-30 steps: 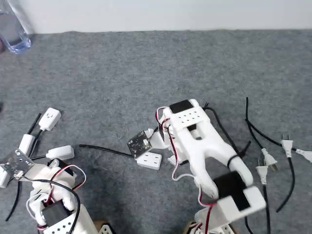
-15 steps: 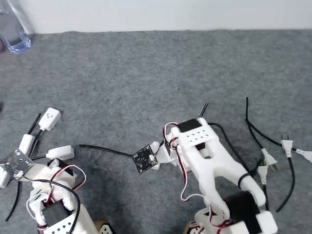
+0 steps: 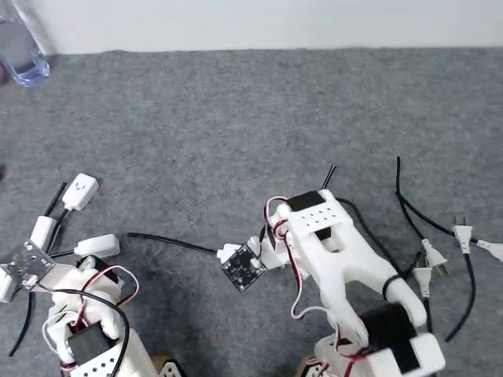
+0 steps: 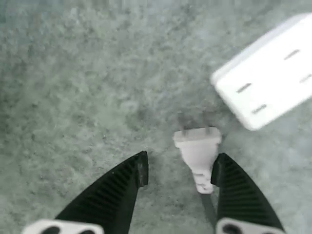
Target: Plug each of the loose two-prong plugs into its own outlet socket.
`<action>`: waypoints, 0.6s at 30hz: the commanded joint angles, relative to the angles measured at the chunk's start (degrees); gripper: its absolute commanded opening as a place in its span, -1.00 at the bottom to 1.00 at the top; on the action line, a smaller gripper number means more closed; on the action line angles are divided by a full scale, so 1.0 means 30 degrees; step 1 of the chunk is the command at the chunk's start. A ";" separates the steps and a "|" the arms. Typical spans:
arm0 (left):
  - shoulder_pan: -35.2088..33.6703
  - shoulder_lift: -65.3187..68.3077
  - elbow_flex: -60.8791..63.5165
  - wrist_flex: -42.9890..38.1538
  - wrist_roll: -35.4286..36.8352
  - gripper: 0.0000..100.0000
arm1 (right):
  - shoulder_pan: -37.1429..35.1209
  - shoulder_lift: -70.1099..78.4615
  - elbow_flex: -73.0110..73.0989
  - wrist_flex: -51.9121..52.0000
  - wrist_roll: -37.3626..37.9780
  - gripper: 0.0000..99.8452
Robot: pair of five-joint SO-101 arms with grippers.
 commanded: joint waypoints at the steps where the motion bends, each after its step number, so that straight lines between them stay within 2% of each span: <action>1: 0.0000 -0.0176 -0.0103 -0.0469 -0.0117 -0.97 | 0.0396 0.0894 -0.1260 -0.0161 0.0967 -0.58; 13: 0.0000 -0.0176 -0.0103 -0.0469 -0.0117 -0.97 | 0.0220 0.5084 -0.3751 -0.0220 0.1260 -0.59; 18: 0.0000 -0.0176 -0.0103 -0.0469 -0.0117 -0.97 | -0.0073 0.5289 -0.3927 -0.0103 0.1172 -0.82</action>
